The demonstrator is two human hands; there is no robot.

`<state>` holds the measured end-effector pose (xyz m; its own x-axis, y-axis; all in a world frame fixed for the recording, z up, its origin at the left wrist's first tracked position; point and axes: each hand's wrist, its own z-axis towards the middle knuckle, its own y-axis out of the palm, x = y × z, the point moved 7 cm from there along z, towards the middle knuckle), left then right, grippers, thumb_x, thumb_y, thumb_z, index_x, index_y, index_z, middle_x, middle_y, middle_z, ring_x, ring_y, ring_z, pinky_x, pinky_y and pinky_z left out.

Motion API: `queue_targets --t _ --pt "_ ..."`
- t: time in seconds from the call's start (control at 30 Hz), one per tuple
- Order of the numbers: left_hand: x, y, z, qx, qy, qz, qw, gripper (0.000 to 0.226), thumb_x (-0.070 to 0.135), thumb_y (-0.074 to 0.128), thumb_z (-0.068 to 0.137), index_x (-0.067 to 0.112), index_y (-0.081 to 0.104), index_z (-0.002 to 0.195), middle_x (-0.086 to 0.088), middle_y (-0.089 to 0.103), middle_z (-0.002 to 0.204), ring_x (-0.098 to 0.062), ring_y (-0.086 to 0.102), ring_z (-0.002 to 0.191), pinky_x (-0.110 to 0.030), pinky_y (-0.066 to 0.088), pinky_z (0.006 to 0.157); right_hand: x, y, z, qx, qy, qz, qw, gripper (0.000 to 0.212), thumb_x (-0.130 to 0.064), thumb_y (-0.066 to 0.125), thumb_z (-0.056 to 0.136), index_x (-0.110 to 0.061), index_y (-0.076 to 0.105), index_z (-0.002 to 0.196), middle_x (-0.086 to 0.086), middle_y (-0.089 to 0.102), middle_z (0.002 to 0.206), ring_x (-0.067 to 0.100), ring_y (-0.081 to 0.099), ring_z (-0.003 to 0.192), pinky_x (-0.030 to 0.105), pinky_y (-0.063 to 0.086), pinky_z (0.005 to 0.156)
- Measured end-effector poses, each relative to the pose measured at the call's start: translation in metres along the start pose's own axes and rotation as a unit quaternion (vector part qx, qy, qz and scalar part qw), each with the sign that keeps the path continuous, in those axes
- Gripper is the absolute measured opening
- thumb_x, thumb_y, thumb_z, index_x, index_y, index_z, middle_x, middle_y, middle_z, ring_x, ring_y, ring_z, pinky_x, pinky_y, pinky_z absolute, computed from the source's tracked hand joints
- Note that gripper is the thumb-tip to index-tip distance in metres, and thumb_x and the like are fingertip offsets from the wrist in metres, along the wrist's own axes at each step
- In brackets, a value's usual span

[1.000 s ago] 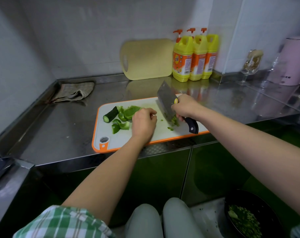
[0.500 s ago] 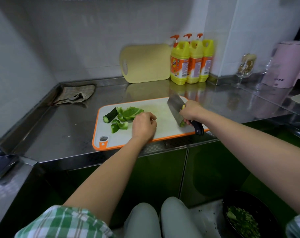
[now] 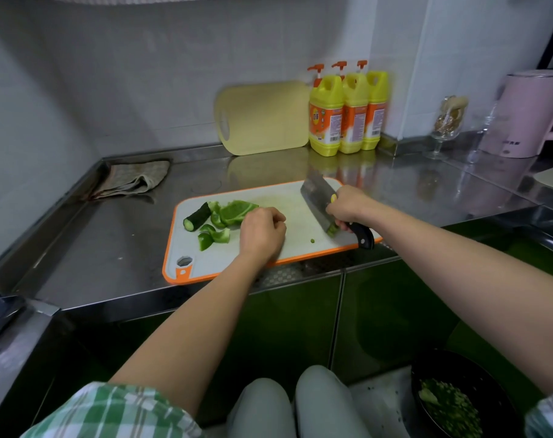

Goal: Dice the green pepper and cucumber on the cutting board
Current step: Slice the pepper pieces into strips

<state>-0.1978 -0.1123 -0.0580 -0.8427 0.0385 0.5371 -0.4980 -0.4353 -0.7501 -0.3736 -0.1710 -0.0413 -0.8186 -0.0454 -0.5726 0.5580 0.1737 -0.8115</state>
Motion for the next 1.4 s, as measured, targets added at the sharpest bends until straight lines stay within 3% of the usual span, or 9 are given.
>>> queue_targets --t 0.07,0.23,0.4,0.53,0.67,0.83,1.0,1.23,1.4 --pt "0.003 0.002 0.002 -0.003 0.006 -0.003 1.0 0.019 0.014 0.059 0.088 0.013 0.075 0.097 -0.005 0.073 0.097 -0.024 0.063 0.093 -0.03 0.046 0.079 0.005 -0.005 0.003 -0.002 -0.003 0.034 0.999 0.017 -0.001 0.048 0.088 -0.001 0.057 0.074 0.017 0.06 0.066 0.028 0.055 0.056 0.029 0.046 0.05" --pt "0.017 0.009 0.012 -0.028 0.035 -0.017 0.999 0.019 0.014 0.06 0.085 0.017 0.076 0.093 -0.004 0.072 0.09 -0.023 0.063 0.087 -0.029 0.045 0.075 0.006 -0.018 0.006 0.017 -0.026 0.254 0.967 0.027 -0.009 0.049 0.096 -0.008 0.047 0.069 0.009 0.047 0.056 0.018 0.043 0.042 0.021 0.036 0.038" --pt "0.041 0.023 0.024 -0.084 0.123 -0.002 0.989 0.023 0.013 0.062 0.083 0.025 0.074 0.098 0.0 0.061 0.093 -0.021 0.055 0.095 -0.03 0.041 0.076 0.019 -0.035 0.011 0.039 0.004 0.36 0.932 0.028 -0.009 0.048 0.098 -0.011 0.045 0.07 0.006 0.043 0.058 0.006 0.039 0.028 0.012 0.032 0.033" --pt "0.065 0.04 0.025 -0.144 0.23 0.046 0.961 0.027 0.014 0.066 0.085 0.026 0.072 0.109 -0.005 0.055 0.102 -0.025 0.049 0.103 -0.034 0.039 0.082 0.034 -0.033 0.014 0.037 0.034 0.389 0.92 0.027 -0.01 0.047 0.099 -0.011 0.046 0.071 0.005 0.043 0.059 0.006 0.039 0.03 0.012 0.032 0.033" --pt "0.084 0.049 0.028 -0.143 0.307 0.136 0.931 0.034 0.013 0.067 0.085 0.026 0.07 0.115 -0.007 0.055 0.11 -0.028 0.049 0.106 -0.035 0.036 0.08 0.046 -0.034 0.018 0.045 0.056 0.4 0.914 0.026 -0.011 0.048 0.098 -0.011 0.047 0.072 0.005 0.044 0.058 0.009 0.04 0.036 0.013 0.033 0.033" --pt "0.101 0.054 0.028 -0.1 0.38 0.204 0.897 0.017 0.013 0.074 0.077 0.021 0.075 0.093 -0.012 0.059 0.097 -0.033 0.054 0.091 -0.038 0.037 0.068 0.05 -0.035 0.02 0.039 0.063 0.412 0.908 0.023 -0.011 0.047 0.098 -0.011 0.049 0.076 0.003 0.043 0.059 0.007 0.039 0.033 0.014 0.033 0.034" --pt "0.101 0.057 0.029 -0.093 0.409 0.214 0.882 0.013 0.02 0.072 0.079 0.022 0.073 0.092 -0.011 0.058 0.096 -0.033 0.054 0.09 -0.038 0.036 0.067 0.05 -0.032 0.02 0.031 0.065 0.413 0.908 0.026 -0.012 0.047 0.099 -0.012 0.047 0.073 0.003 0.043 0.058 0.005 0.039 0.031 0.013 0.033 0.033" --pt "0.089 0.057 0.033 -0.087 0.39 0.181 0.899 0.015 0.014 0.067 0.084 0.015 0.07 0.099 -0.012 0.058 0.101 -0.033 0.052 0.092 -0.042 0.041 0.071 0.05 -0.032 0.019 0.039 0.061 0.406 0.911 0.026 -0.012 0.047 0.099 -0.012 0.048 0.073 0.003 0.044 0.058 0.007 0.039 0.036 0.013 0.034 0.034" --pt "0.099 0.06 0.033 -0.094 0.436 0.201 0.872 0.015 0.015 0.073 0.078 0.02 0.074 0.092 -0.01 0.06 0.094 -0.033 0.055 0.089 -0.039 0.04 0.068 0.051 -0.032 0.02 0.035 0.069 0.413 0.907 0.025 -0.013 0.047 0.099 -0.012 0.048 0.074 0.002 0.044 0.057 0.005 0.039 0.032 0.014 0.034 0.034"
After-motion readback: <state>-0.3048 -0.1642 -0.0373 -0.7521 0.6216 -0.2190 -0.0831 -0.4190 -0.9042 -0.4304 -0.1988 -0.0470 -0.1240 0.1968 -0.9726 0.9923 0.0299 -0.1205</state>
